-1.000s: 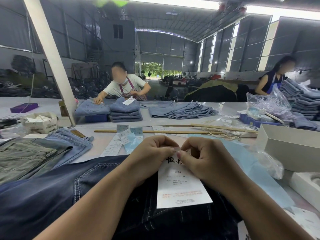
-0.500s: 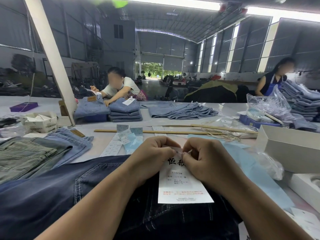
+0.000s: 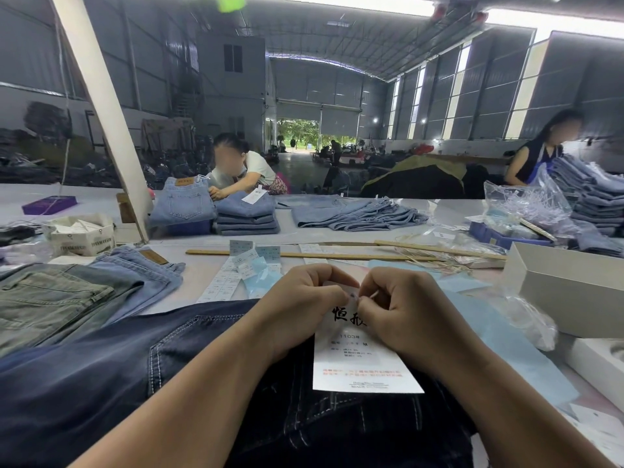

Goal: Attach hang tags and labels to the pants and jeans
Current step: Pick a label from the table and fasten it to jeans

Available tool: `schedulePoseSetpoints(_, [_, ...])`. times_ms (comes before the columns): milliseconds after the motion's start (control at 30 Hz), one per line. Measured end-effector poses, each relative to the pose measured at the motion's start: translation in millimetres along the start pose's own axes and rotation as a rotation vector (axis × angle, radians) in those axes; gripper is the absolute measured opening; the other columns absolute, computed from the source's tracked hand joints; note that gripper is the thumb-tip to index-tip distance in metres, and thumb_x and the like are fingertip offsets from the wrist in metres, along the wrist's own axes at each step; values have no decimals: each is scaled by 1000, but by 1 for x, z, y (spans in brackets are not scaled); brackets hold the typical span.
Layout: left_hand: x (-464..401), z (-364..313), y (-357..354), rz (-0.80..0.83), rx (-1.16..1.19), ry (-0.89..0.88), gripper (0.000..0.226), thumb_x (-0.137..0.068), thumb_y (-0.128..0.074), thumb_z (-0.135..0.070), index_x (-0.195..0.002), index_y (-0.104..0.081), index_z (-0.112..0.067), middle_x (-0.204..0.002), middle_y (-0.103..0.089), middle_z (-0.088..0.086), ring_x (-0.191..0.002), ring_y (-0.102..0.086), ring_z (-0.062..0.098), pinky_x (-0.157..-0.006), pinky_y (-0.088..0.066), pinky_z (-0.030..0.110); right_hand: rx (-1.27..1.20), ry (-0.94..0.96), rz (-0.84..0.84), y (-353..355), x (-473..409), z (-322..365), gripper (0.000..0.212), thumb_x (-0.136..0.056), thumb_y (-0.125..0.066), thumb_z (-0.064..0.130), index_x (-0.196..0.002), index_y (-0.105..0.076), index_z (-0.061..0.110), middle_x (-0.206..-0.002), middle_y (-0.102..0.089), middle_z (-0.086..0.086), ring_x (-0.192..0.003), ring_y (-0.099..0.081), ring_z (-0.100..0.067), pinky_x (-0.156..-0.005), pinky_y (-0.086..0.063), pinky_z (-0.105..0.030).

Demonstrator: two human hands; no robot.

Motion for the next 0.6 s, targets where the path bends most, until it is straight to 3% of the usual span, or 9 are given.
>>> schedulePoseSetpoints(100, [0,0,-1,6,20,4,23,-66,-60,-19,-83,-75,-24,-82,-75,-3,-75,-68,4,-64,-50,13,-3,-10,5,-1,0,-1,13,-79,-64,20,-66,-62,21,-51,-53,11,-50,-48,-1,-47,-32,-16])
schedulePoseSetpoints(300, [0,3,-1,12,-13,15,26,-69,-57,-16,-86,-75,-27,-83,-75,-2,-73,-67,7,-62,-52,18,-61,-51,54,-3,-2,-3,15,-80,-65,19,-65,-64,22,-52,-56,12,-51,-50,0,-47,-35,-14])
schedulePoseSetpoints(467, [0,3,0,4,-18,14,30,-67,-55,-14,-87,-74,-26,-92,-74,11,-75,-66,14,-72,-54,31,-84,-78,81,-5,-3,-3,17,-80,-63,16,-63,-63,20,-53,-56,10,-49,-47,0,-47,-35,-15])
schedulePoseSetpoints(600, [0,2,-1,16,-8,16,34,-63,-54,-15,-88,-75,-26,-91,-74,11,-73,-66,14,-70,-54,31,-108,-100,97,-7,-4,-5,16,-80,-63,14,-65,-64,18,-54,-59,6,-48,-47,0,-46,-36,-15])
Point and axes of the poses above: each hand's wrist, its own x-axis away from the middle knuckle, its own y-axis out of the back of the hand, z = x × y, the point moved 9 cm from there along -x, towards the middle knuckle
